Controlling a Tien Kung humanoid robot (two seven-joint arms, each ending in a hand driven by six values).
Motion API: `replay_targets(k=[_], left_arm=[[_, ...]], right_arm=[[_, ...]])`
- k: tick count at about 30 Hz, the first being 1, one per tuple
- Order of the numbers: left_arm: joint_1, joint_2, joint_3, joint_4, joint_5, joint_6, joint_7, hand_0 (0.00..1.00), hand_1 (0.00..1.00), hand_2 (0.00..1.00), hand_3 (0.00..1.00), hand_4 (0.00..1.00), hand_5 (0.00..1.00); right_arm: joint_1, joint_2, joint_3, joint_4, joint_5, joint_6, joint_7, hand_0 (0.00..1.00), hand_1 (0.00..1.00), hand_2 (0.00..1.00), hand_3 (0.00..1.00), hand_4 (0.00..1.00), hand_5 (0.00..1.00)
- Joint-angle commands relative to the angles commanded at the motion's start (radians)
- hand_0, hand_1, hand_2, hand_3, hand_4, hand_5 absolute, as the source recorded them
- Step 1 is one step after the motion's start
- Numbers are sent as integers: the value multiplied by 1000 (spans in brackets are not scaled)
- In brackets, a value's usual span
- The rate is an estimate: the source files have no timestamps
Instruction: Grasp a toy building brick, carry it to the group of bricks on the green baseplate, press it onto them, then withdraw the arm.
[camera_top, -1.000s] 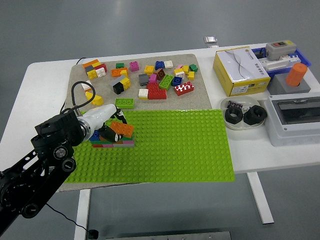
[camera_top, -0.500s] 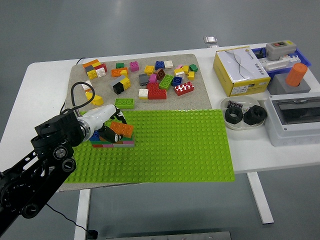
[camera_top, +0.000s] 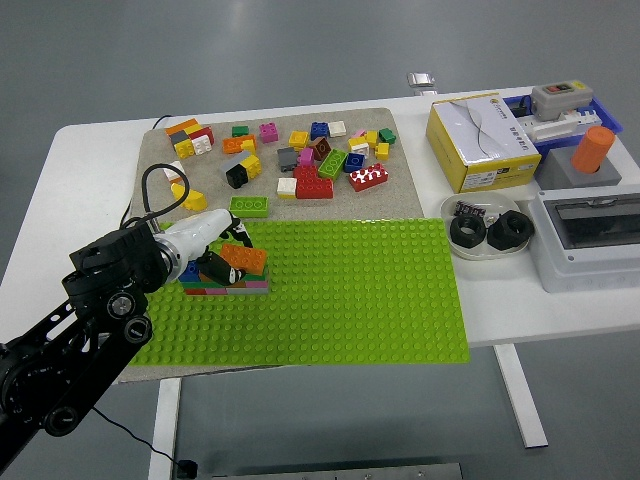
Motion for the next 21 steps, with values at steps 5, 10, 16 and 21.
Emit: replay_targets(k=[5,10,16,21], left_arm=[[0,-1,-2,2,0,1,0,841,817,765,507,686,138],[1,-1,-3,2,-1,0,0,840,816,764,511,717,193],[1,-1,-3,2,-3,-1,0,837,813,761,511,719,204],[1,-2,-3,2,-5,-4,0,837,813,761,511,719,204]], right_arm=[[0,0,0,0,0,0,0,716,668,704,902,747,998],[0,0,0,0,0,0,0,716,669,704,902,746,998],[0,0,1,0,-2,0,1,716,667,703,902,745,998],[-1,0,2,0,-5,0,1,716,667,703,902,745,998]])
